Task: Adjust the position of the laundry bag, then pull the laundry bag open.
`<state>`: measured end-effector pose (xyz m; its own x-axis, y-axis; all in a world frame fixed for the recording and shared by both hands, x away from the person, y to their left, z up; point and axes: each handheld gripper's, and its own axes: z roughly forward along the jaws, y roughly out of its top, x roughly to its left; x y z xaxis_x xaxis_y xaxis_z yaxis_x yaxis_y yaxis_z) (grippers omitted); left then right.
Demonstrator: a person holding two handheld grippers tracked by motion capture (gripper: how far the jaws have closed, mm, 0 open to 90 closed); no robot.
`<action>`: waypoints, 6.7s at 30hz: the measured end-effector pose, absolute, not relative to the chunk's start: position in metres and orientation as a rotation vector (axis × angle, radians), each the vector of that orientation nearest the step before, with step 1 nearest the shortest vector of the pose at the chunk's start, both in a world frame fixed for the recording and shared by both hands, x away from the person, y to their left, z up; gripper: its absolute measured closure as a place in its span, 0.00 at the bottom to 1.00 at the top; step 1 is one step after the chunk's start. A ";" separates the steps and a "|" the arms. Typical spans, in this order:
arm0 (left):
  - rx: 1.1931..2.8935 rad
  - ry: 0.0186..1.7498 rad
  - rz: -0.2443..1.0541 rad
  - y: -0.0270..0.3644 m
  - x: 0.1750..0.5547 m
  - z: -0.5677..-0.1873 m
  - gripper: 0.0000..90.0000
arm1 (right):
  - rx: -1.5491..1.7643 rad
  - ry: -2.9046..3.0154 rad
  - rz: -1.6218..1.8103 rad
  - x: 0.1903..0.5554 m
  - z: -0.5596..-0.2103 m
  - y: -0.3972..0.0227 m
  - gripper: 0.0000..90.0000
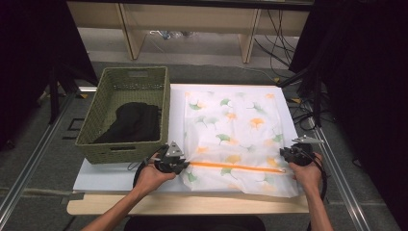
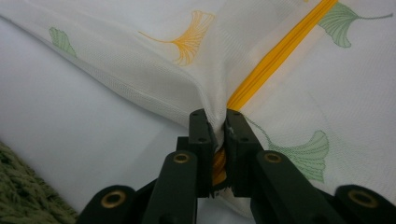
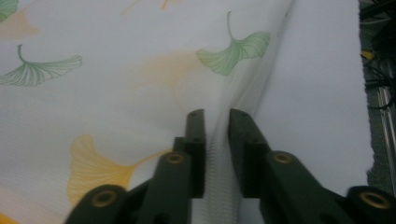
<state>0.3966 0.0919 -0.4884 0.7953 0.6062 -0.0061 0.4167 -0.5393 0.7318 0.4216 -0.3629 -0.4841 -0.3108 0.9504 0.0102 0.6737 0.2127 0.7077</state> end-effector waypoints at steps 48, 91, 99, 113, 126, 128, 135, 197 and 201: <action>2.159 0.764 0.337 0.094 0.361 -0.454 0.39 | 1.337 2.071 0.972 0.426 -0.469 -0.326 0.48; 2.123 0.643 0.279 0.024 0.371 -0.466 0.34 | 1.463 2.117 0.942 0.361 -0.471 -0.370 0.61; 2.142 0.623 0.259 0.014 0.372 -0.471 0.34 | 1.554 2.138 0.958 0.365 -0.480 -0.364 0.61; 2.160 0.584 0.264 0.013 0.372 -0.473 0.34 | 1.433 2.242 0.862 0.366 -0.480 -0.348 0.68; 2.118 0.605 0.246 0.008 0.375 -0.471 0.34 | 1.409 2.259 0.863 0.366 -0.480 -0.346 0.82; 2.123 0.607 0.235 0.006 0.375 -0.471 0.34 | 1.415 2.262 0.874 0.365 -0.480 -0.344 0.86; 2.128 0.563 0.231 -0.012 0.377 -0.473 0.34 | 1.331 2.275 0.842 0.367 -0.478 -0.338 0.94; 2.028 0.462 0.276 -0.115 0.400 -0.477 0.99 | 0.951 2.295 0.977 0.351 -0.428 -0.294 0.95; 2.038 0.485 0.258 -0.115 0.400 -0.476 0.99 | 0.933 2.303 0.985 0.353 -0.430 -0.296 0.95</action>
<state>0.3997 -0.1155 -0.4762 0.8974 0.4409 -0.0181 0.2309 -0.4341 0.8708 0.3531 -0.2955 -0.4300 -0.6617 0.7355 -0.1458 0.4026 0.5126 0.7584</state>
